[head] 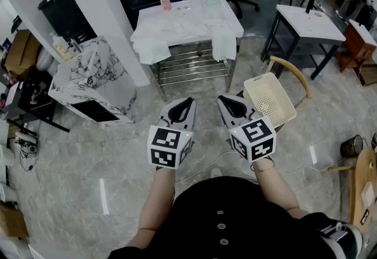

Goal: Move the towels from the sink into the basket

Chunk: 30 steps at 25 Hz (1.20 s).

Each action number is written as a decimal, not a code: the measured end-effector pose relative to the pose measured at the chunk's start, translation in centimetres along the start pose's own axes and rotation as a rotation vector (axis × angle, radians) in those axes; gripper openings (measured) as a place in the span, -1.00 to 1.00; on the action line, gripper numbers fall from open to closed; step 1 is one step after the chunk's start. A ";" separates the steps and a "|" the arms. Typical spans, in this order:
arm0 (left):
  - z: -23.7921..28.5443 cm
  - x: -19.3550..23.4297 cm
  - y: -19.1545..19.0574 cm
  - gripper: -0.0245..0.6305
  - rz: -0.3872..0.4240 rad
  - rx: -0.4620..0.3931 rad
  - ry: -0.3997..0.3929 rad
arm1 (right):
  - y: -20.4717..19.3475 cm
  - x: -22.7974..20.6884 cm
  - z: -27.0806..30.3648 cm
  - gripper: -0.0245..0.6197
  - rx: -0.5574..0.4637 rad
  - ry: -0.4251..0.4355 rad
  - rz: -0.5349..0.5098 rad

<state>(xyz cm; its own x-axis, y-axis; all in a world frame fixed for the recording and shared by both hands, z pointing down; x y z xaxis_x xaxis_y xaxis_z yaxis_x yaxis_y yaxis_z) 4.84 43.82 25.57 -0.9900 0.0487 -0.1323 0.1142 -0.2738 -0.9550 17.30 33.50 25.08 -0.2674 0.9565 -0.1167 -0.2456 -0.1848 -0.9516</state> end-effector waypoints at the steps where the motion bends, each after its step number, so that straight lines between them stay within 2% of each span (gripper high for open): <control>1: 0.4 0.0 -0.1 -0.85 -0.008 0.004 -0.007 | 0.2 -0.2 0.2 -0.92 -0.004 -0.003 -0.004; 6: 1.7 -0.1 -0.9 -0.85 -0.090 0.015 -0.049 | 0.6 -0.7 1.2 -0.92 0.001 -0.008 -0.039; 11: 2.5 0.6 -1.4 -0.85 -0.075 0.042 -0.034 | 0.6 -0.7 1.9 -0.92 0.016 0.006 -0.078; 17: 3.3 0.6 -1.4 -0.86 -0.043 0.036 -0.035 | 0.6 -1.8 2.1 -0.92 -0.044 0.037 0.003; 23: 4.7 0.2 -1.7 -0.85 -0.064 0.048 -0.036 | -0.5 -3.9 2.3 -0.92 -0.007 0.023 0.038; 25: 5.4 0.1 -1.7 -0.84 -0.064 0.053 -0.032 | -0.6 -5.1 2.4 -0.74 -0.005 0.026 0.051; 26: 5.8 0.1 -1.7 -0.78 -0.068 0.052 -0.030 | -0.6 -5.7 2.5 -0.66 -0.002 0.028 0.055; 28: 6.4 0.1 -1.7 -0.57 -0.075 0.048 -0.021 | -0.8 -6.7 2.6 -0.64 0.006 0.024 0.059; 29: 6.7 0.1 -1.6 -0.53 -0.077 0.046 -0.015 | -0.9 -7.2 2.6 -0.58 0.007 0.019 0.062; 30: 6.9 0.1 -1.6 -0.48 -0.077 0.044 -0.010 | -0.9 -7.6 2.7 -0.40 0.005 0.011 0.067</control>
<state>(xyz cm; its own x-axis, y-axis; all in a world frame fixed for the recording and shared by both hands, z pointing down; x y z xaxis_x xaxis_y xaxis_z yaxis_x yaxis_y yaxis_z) 3.96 37.62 28.95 -0.9965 0.0615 -0.0564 0.0345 -0.3119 -0.9495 17.06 25.80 27.61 -0.2729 0.9445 -0.1829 -0.2321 -0.2491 -0.9403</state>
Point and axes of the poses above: the fingertips, and each gripper's own axes: z forward along the fingers, x to its left, y out of its top, the point moved 8 cm from there along -z, backward along the fingers, and after that the axes turned 8 degrees about z, right-handed, at the moved point
